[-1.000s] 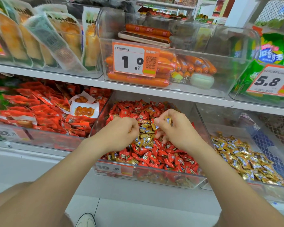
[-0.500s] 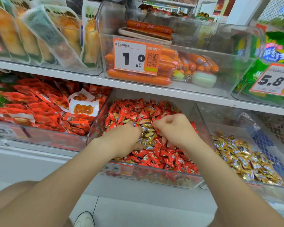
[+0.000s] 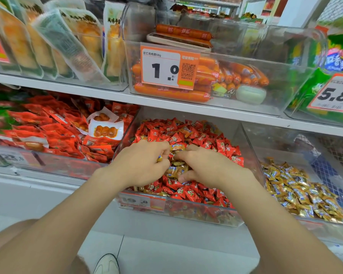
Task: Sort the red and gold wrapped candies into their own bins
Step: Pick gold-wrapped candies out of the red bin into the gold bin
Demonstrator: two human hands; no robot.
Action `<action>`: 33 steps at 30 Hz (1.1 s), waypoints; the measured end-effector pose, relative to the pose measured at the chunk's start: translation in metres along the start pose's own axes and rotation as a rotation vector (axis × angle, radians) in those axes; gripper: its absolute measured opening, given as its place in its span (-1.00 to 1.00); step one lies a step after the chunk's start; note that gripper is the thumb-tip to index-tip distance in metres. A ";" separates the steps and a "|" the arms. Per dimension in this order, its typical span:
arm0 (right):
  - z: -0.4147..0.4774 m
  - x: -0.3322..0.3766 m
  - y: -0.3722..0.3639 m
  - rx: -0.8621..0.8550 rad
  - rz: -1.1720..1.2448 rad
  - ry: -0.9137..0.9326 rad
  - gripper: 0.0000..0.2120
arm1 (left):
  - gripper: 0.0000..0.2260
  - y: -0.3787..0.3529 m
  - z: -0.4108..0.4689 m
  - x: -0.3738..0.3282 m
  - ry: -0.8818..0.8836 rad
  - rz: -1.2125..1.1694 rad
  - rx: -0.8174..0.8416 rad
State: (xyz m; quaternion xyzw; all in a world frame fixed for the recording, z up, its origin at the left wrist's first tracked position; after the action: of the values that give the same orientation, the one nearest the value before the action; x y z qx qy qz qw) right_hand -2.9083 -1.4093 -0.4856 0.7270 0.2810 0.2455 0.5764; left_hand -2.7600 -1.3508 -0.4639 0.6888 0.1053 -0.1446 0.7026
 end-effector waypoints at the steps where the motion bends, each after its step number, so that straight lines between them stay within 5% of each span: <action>1: 0.001 -0.001 -0.001 0.044 0.027 0.003 -0.34 | -0.86 -0.001 0.001 0.001 0.013 0.010 -0.001; 4: -0.001 -0.003 -0.002 0.115 0.117 0.003 -0.33 | -0.74 -0.009 0.005 0.002 0.009 0.106 0.026; 7: 0.000 -0.001 -0.006 -0.006 0.085 0.042 -0.42 | -0.83 -0.018 0.010 0.001 -0.047 0.180 0.096; 12: 0.000 -0.007 -0.003 -0.168 0.147 0.083 -0.77 | -0.65 -0.034 0.018 0.002 -0.106 0.152 0.304; 15: -0.006 -0.014 0.000 -0.215 0.263 0.085 -0.79 | -0.67 -0.035 0.019 0.001 -0.097 0.181 0.318; 23: -0.034 -0.035 0.014 -0.418 0.698 -0.028 -0.86 | -0.82 -0.025 0.011 -0.009 -0.105 0.236 0.047; 28: -0.044 -0.043 0.011 -0.432 1.093 -0.194 -0.82 | -0.74 -0.014 0.004 -0.008 -0.066 -0.127 -0.097; 33: -0.061 -0.048 0.012 -0.378 1.213 -0.228 -0.84 | -0.80 -0.011 -0.001 -0.019 -0.015 -0.395 -0.139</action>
State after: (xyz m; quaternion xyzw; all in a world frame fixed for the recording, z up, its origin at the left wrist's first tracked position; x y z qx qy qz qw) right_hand -2.9826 -1.4016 -0.4628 0.6641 -0.2910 0.4942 0.4797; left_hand -2.7812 -1.3488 -0.4676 0.6033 0.2428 -0.2773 0.7073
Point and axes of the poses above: each hand's wrist, its own z-axis towards the middle knuckle, its own y-axis out of the back of the hand, x = y × z, the point moved 6 cm from there along z, towards the middle knuckle, and after that the axes turned 3 degrees about y, right-handed, at the moved point
